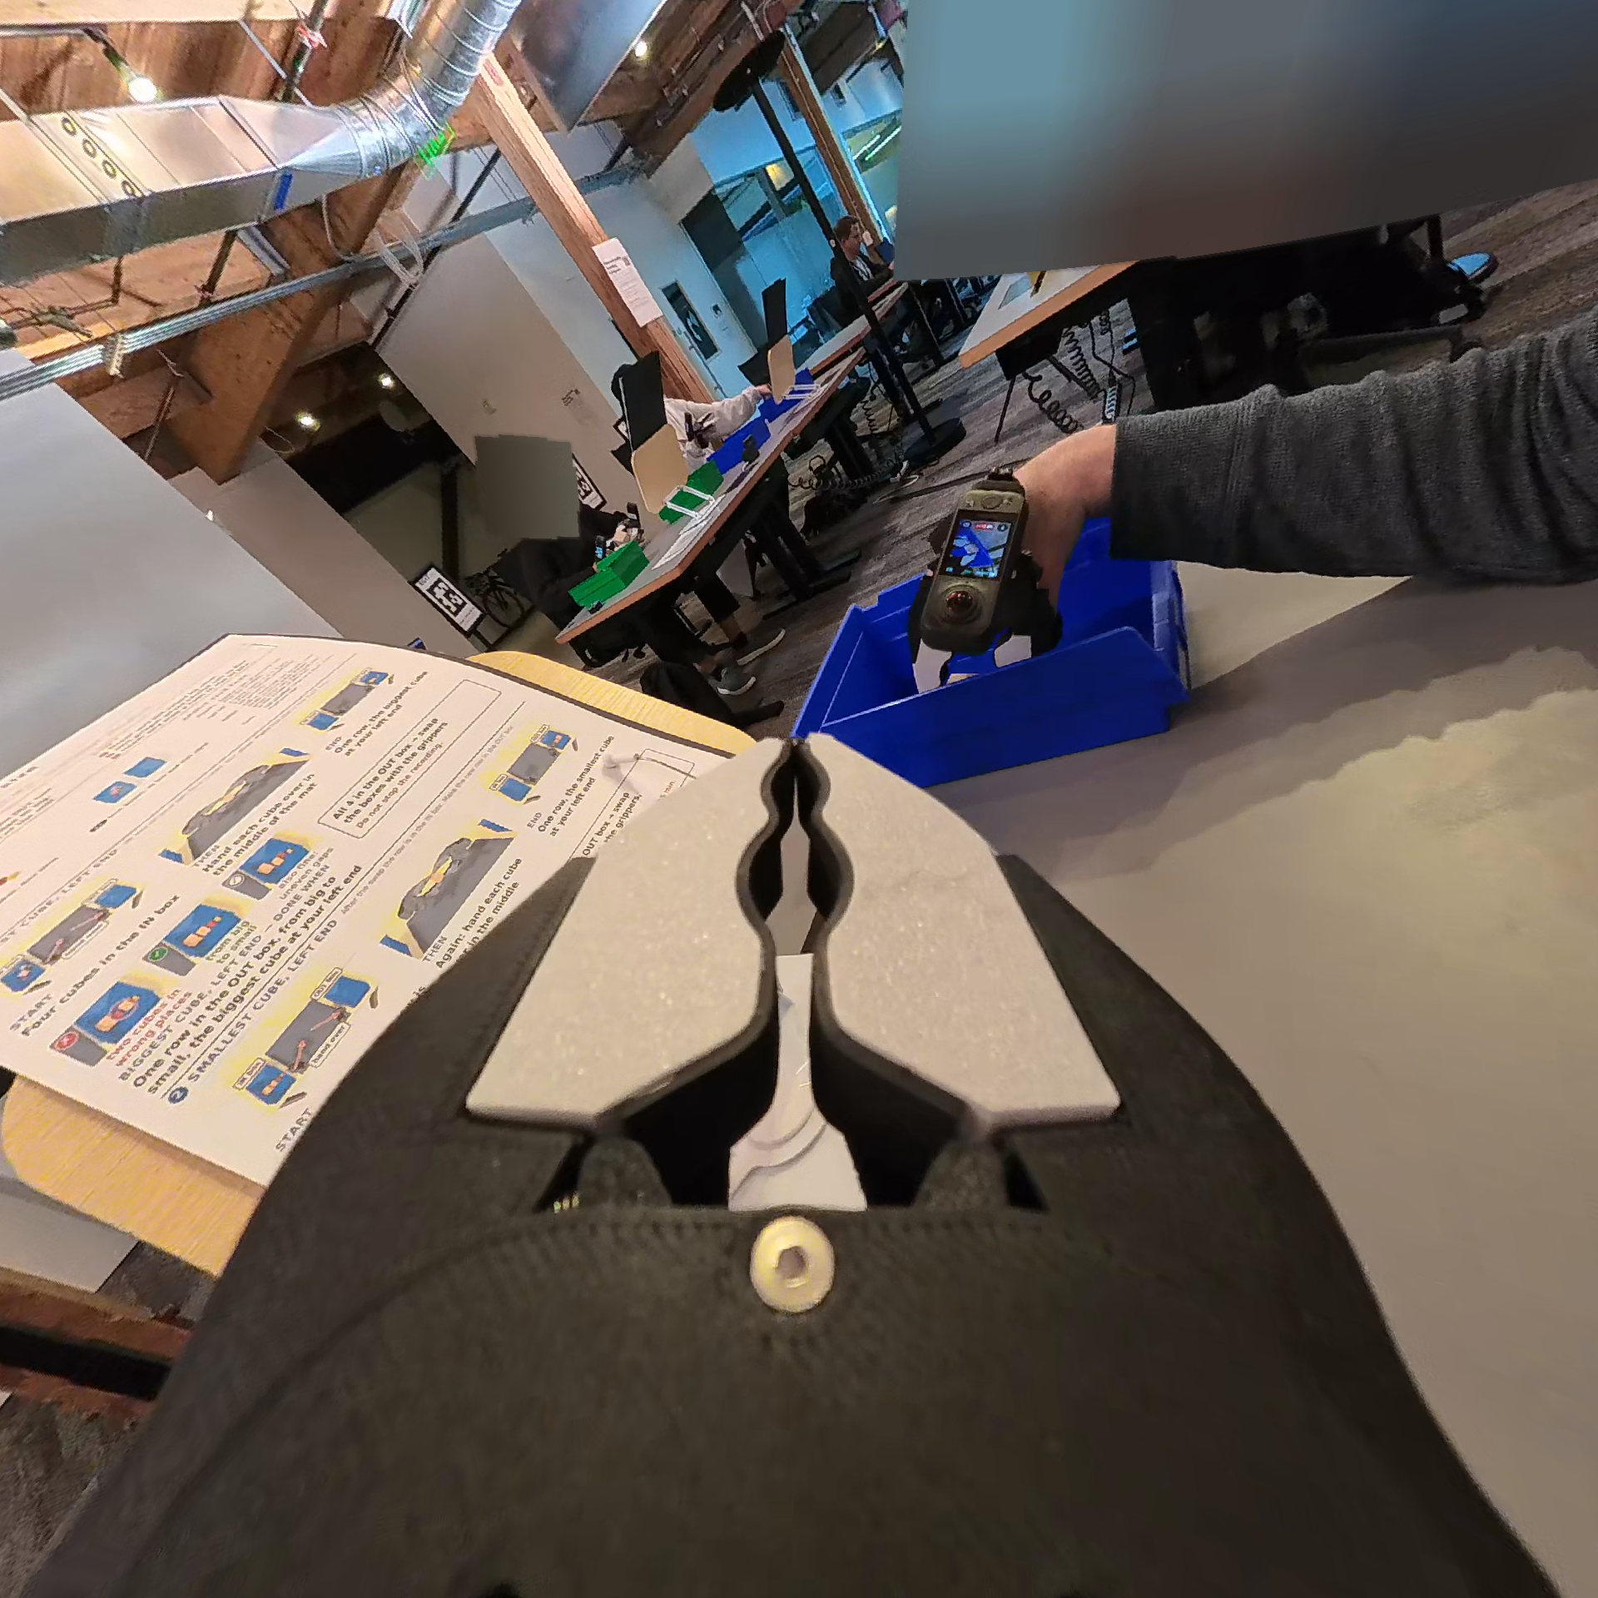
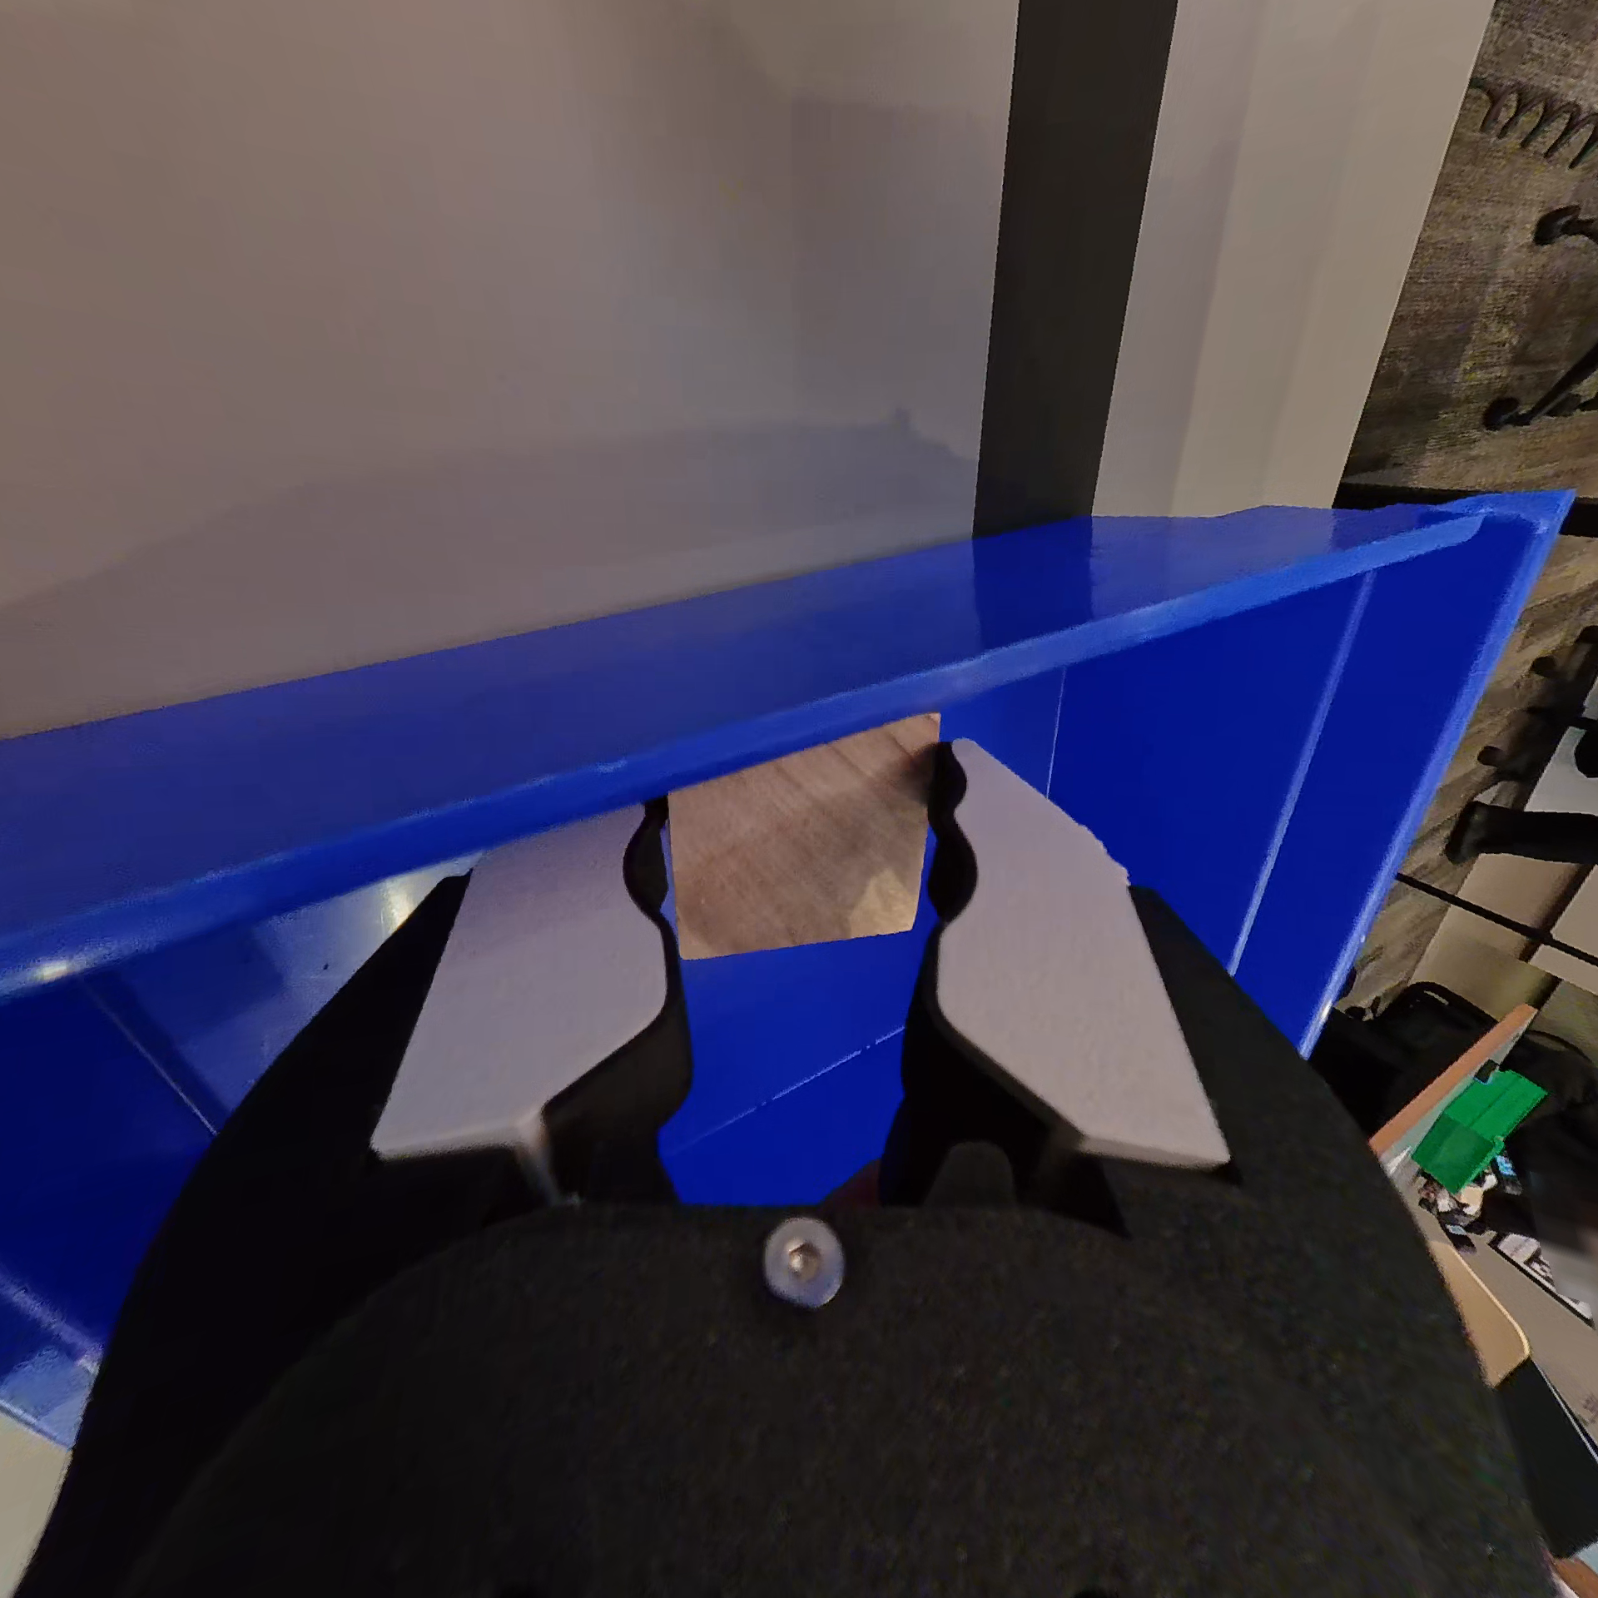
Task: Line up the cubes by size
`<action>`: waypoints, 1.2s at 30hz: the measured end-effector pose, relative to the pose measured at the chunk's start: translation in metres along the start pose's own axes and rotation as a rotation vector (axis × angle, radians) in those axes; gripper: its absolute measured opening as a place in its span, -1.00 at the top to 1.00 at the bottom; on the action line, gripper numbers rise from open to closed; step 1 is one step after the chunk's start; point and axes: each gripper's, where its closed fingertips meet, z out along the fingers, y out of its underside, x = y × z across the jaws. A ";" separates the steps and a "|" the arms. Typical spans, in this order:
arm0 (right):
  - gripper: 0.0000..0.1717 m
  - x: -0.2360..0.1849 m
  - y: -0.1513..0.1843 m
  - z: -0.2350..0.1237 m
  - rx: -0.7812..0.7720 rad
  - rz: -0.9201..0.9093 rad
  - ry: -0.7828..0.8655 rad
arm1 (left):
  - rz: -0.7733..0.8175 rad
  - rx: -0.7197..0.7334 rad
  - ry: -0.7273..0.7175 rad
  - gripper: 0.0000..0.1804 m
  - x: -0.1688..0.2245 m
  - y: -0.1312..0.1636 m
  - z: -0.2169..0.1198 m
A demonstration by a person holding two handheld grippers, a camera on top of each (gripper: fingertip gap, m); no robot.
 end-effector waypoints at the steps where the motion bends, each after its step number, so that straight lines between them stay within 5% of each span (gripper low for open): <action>1: 0.32 0.000 0.000 0.000 0.006 0.002 -0.001 | 0.000 -0.002 0.001 1.00 0.000 0.001 0.000; 24: 0.32 0.008 -0.011 -0.008 0.073 -0.038 0.070 | 0.024 -0.043 0.038 1.00 0.009 0.007 0.006; 36: 0.29 0.010 0.021 -0.011 0.007 0.067 0.039 | 0.028 -0.048 0.038 1.00 0.009 0.007 0.005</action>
